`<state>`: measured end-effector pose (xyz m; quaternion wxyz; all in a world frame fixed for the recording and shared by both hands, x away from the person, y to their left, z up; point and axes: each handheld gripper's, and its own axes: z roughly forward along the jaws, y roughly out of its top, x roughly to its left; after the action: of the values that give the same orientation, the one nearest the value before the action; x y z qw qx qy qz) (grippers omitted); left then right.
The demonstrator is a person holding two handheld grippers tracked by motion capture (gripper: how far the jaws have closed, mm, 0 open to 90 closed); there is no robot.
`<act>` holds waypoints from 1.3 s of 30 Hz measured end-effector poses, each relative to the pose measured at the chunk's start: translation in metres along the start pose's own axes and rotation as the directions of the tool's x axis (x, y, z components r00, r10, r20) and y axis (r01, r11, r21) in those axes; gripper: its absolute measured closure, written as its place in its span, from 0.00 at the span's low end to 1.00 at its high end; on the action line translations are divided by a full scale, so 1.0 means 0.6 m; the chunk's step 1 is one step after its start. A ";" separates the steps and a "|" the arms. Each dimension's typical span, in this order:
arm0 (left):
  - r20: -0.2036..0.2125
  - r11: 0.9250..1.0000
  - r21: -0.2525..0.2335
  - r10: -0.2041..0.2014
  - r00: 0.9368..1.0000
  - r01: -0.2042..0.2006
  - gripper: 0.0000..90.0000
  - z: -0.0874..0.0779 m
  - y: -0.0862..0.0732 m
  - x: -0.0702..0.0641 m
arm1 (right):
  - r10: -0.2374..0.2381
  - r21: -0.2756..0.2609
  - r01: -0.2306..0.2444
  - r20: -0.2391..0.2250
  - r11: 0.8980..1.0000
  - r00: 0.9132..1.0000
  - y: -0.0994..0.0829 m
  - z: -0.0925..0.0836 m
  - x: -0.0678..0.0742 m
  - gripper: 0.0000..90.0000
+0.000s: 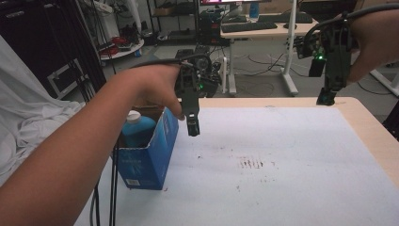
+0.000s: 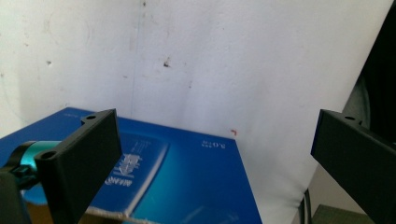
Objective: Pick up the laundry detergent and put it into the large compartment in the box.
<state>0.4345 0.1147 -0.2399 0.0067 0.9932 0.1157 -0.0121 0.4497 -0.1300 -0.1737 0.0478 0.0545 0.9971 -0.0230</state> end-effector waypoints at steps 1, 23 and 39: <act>0.002 1.000 -0.005 0.000 1.000 0.000 0.02 0.004 0.000 0.003 | 0.000 0.000 0.000 0.000 1.000 1.000 0.000 0.000 0.000 0.02; 0.003 0.999 -0.011 0.047 0.999 -0.047 0.02 0.027 0.020 -0.005 | 0.011 -0.008 -0.011 0.001 1.000 1.000 -0.005 -0.001 -0.002 0.02; 0.002 0.998 -0.040 0.048 0.999 -0.047 0.02 0.021 0.025 -0.005 | 0.015 -0.036 -0.015 0.001 0.999 1.000 -0.012 -0.005 -0.004 0.02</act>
<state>0.4348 0.0990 -0.2525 0.0272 0.9953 0.0922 -0.0113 0.4511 -0.1370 -0.1702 0.0495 0.0611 0.9969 -0.0047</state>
